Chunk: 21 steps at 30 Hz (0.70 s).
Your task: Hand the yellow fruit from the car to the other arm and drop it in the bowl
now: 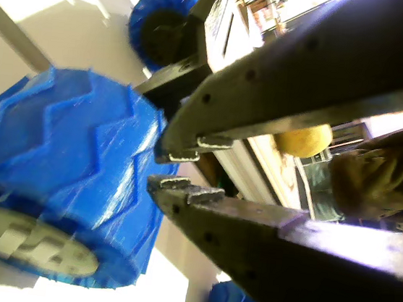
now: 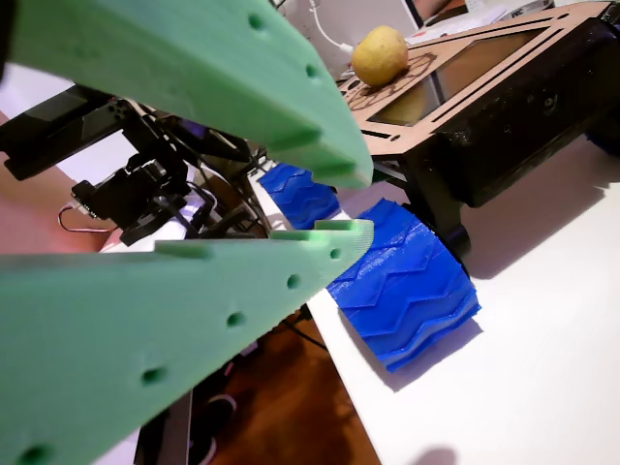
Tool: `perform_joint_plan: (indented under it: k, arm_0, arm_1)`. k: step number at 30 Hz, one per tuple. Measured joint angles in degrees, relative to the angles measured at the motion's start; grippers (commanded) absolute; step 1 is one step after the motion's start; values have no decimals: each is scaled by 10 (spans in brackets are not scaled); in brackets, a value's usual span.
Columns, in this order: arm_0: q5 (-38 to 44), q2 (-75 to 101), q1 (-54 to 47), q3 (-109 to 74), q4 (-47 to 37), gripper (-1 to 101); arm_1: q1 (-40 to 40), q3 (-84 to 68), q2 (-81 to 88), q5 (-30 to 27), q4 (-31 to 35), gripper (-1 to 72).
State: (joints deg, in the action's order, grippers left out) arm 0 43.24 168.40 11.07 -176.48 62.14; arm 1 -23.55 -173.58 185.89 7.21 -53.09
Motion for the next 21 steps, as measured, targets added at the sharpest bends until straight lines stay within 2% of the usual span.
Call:
perform_joint_plan:
  k: [4,13,21]
  arm_0:
    - [1,11,-22,4,-6,0]
    - [1,-159,-143,165,-76,0]
    - [1,-227,-153,268,-96,51]
  arm_1:
    - [0,0,0,0,0,-1]
    - [0,0,0,0,0,-1]
    - [0,0,0,0,0,-1]
